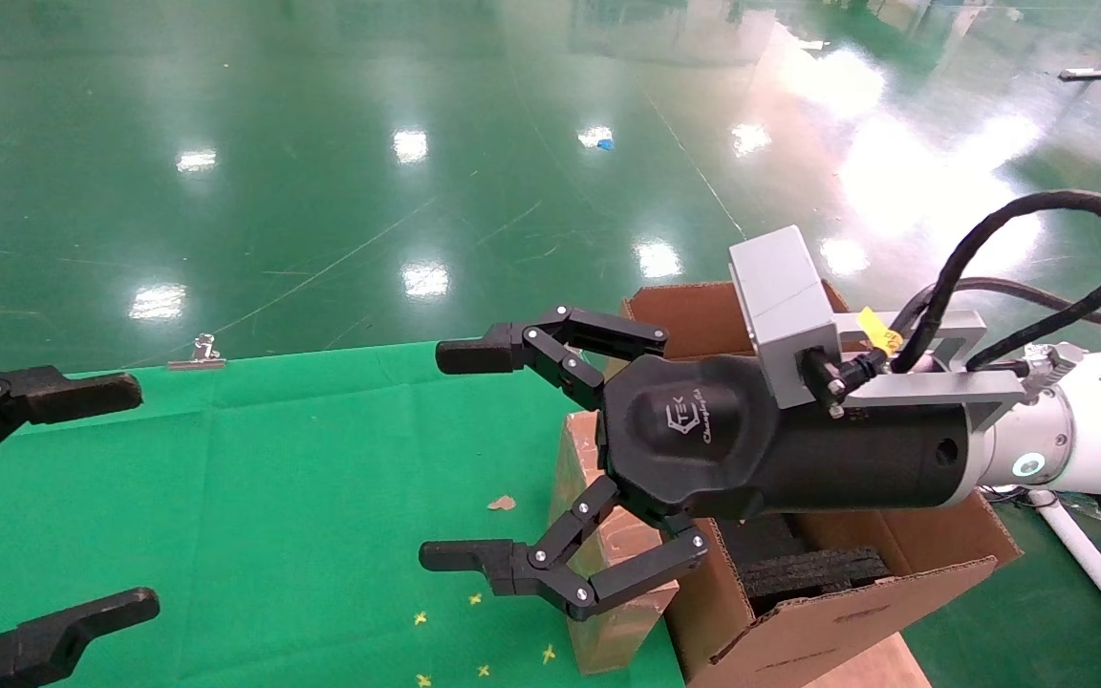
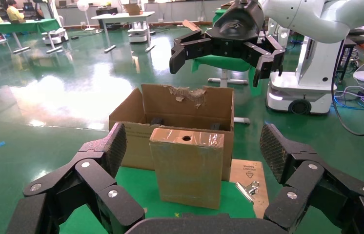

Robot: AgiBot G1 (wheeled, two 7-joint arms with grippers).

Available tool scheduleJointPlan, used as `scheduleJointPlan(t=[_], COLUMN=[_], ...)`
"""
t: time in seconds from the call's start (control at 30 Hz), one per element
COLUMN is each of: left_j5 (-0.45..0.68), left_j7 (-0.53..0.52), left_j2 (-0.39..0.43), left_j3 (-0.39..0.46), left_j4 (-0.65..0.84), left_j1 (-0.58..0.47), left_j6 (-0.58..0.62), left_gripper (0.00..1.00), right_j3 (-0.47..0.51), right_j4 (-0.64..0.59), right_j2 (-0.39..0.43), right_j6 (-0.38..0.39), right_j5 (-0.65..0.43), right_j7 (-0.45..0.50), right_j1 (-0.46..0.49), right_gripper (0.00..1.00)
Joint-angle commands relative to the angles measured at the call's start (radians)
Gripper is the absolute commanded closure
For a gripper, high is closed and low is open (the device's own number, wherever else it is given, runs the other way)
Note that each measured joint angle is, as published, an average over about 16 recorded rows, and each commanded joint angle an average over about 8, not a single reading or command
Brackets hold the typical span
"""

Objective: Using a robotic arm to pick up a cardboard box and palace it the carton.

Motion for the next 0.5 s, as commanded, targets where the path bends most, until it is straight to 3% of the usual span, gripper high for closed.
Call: scheduleJointPlan(t=[0.03, 0.5], left_j5=[0.0, 0.0], left_j7=[0.0, 0.0], left_j2=[0.0, 0.0], left_j3=[0.0, 0.0], left_j4=[0.0, 0.0], left_j1=[0.0, 0.0], left_j6=[0.0, 0.0], left_gripper=[0.0, 0.0], right_j3=[0.0, 0.0], right_j4=[0.0, 0.0], right_j2=[0.0, 0.0], right_j6=[0.0, 0.0], right_j5=[0.0, 0.0], right_j7=[0.0, 0.0], right_j1=[0.0, 0.0], right_gripper=[0.0, 0.0])
